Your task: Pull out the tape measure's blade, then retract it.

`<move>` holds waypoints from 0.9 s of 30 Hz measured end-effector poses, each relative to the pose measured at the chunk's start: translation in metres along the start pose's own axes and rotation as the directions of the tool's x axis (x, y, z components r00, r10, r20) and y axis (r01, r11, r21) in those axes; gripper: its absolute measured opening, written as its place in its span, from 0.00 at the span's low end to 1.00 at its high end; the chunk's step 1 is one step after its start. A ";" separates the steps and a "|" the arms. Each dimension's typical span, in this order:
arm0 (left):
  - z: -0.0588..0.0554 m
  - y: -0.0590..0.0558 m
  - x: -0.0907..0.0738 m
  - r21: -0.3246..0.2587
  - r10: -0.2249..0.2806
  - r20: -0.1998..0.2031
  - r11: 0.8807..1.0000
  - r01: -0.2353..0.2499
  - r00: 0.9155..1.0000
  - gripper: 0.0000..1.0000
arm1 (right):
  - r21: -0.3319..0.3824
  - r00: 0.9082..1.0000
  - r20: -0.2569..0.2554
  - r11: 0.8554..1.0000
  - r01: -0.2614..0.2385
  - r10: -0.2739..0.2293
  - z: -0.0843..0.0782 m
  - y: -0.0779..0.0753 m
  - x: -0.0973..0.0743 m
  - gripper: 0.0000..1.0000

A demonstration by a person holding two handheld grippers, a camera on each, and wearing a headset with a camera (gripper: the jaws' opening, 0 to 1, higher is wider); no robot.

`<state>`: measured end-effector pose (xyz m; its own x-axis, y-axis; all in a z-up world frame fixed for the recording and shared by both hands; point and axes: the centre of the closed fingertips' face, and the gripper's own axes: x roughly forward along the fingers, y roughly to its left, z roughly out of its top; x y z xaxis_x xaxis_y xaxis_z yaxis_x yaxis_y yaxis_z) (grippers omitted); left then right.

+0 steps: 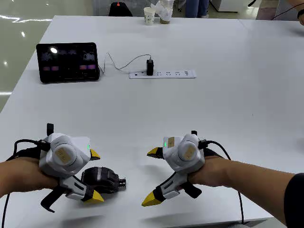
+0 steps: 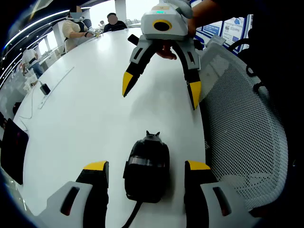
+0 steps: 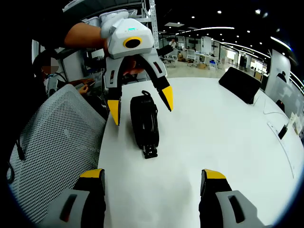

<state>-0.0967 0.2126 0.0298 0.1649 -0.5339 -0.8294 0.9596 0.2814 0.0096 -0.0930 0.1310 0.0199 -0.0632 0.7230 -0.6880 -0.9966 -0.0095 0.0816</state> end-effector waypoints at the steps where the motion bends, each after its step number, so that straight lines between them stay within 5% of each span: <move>1: 0.000 -0.001 0.000 0.000 -0.003 -0.002 1.000 0.003 1.000 0.57 | -0.001 1.000 -0.001 1.000 -0.002 0.002 0.000 0.000 0.002 0.81; 6: -0.004 -0.002 0.005 0.033 -0.013 -0.045 0.999 0.014 0.999 0.39 | -0.011 1.000 -0.013 1.000 -0.010 0.010 0.001 0.000 0.010 0.76; 8: -0.006 0.003 0.006 0.062 0.021 -0.063 0.998 -0.017 0.998 0.31 | -0.009 1.000 -0.013 1.000 -0.011 0.011 0.002 0.000 0.011 0.75; 27: -0.007 0.002 0.009 0.055 0.023 -0.076 0.998 -0.019 0.997 0.31 | -0.052 0.999 -0.033 0.998 -0.023 0.022 0.014 0.004 0.036 0.47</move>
<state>-0.0954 0.2138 0.0187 0.1691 -0.4647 -0.8691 0.9673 0.2475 0.0559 -0.0987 0.1661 0.0055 -0.0866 0.6992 -0.7097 -0.9962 -0.0627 0.0598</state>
